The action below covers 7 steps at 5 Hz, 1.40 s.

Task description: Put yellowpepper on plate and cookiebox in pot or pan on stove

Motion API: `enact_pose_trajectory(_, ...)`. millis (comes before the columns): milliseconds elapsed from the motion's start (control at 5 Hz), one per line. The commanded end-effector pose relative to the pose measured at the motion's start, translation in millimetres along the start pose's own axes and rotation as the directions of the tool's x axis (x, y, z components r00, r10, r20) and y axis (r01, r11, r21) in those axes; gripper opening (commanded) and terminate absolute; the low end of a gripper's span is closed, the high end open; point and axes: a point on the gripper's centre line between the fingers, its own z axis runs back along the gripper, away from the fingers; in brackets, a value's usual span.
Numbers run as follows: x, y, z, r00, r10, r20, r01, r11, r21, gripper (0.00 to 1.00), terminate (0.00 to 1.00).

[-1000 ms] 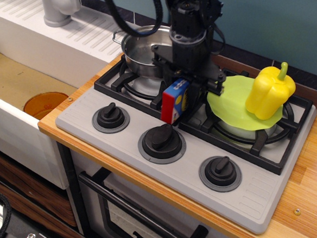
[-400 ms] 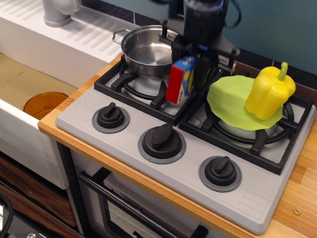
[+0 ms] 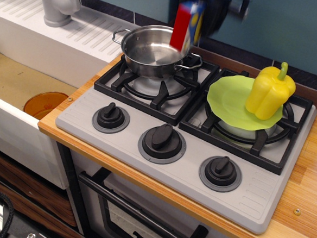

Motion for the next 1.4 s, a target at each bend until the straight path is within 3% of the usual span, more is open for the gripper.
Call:
enact_pose_trajectory(0, 38, 47, 9, 0.995, -0.05, 0.088, 0.049, 0.999, 0.013, 0.0, 0.0)
enact_pose_trajectory(800, 20, 68, -31, 0.991, -0.027, 0.133, 0.025, 1.0, 0.019, 0.0, 0.0)
enact_pose_trajectory(1000, 18, 66, -36, 0.988, -0.041, 0.15, 0.039, 0.999, 0.019, 1.0, 0.0)
enact_pose_trajectory(1200, 17, 64, -33, 0.988, -0.049, 0.149, 0.048, 0.999, 0.008, 1.0, 0.0)
